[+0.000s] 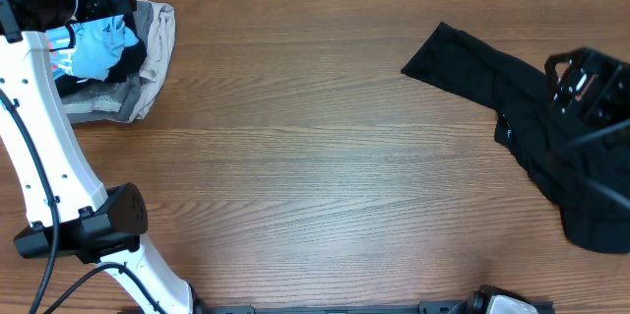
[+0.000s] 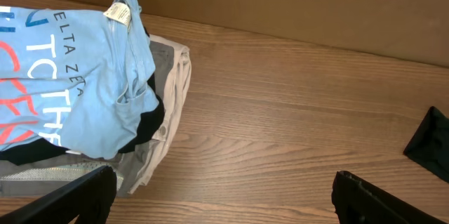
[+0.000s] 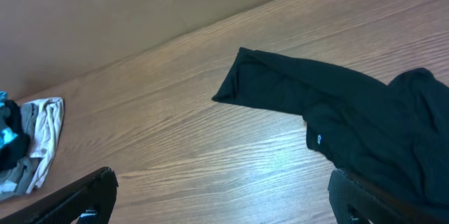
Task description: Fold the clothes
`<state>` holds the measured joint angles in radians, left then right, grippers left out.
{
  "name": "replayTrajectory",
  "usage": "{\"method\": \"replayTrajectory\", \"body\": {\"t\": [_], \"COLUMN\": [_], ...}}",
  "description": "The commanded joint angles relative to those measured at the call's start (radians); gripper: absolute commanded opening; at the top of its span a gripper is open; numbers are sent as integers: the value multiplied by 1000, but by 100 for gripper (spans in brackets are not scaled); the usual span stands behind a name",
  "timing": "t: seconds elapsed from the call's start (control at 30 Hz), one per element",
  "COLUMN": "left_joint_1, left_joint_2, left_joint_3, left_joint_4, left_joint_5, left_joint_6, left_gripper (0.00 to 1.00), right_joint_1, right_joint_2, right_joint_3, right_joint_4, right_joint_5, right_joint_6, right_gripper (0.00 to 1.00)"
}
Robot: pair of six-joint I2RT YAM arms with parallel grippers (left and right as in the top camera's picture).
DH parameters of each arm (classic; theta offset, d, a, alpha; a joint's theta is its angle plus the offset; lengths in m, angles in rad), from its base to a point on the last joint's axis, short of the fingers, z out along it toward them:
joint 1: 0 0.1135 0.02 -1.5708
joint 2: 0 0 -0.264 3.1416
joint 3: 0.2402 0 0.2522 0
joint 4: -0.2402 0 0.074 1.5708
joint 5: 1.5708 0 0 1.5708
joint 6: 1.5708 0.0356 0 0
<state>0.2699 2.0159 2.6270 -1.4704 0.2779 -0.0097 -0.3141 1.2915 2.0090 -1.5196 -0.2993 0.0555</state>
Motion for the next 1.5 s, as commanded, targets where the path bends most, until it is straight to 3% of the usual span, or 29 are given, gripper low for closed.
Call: {"method": "replayTrajectory", "body": {"t": [0.0, 0.63, 0.8, 1.03, 1.47], "left_joint_1": [-3, -2, -2, -2, -2], "left_joint_2": [-8, -8, -8, -8, -8], "left_joint_3": [9, 9, 9, 9, 9], "left_joint_4": [1, 1, 1, 1, 1], "left_joint_5": [18, 18, 18, 19, 18], "left_joint_6": [-16, -16, -16, -16, -16], "left_gripper": [100, 100, 100, 100, 100], "right_joint_1": [1, 2, 115, 290, 327], "right_joint_2": [-17, 10, -23, -153, -523], "right_joint_3": [16, 12, -39, -329, -1036], "right_joint_4": [-16, -48, 63, 439, 992], "right_joint_5": [6, -24, 11, 72, 74], "right_joint_6": [-10, -8, -20, -19, 53], "right_gripper": [100, 100, 100, 100, 100]}}
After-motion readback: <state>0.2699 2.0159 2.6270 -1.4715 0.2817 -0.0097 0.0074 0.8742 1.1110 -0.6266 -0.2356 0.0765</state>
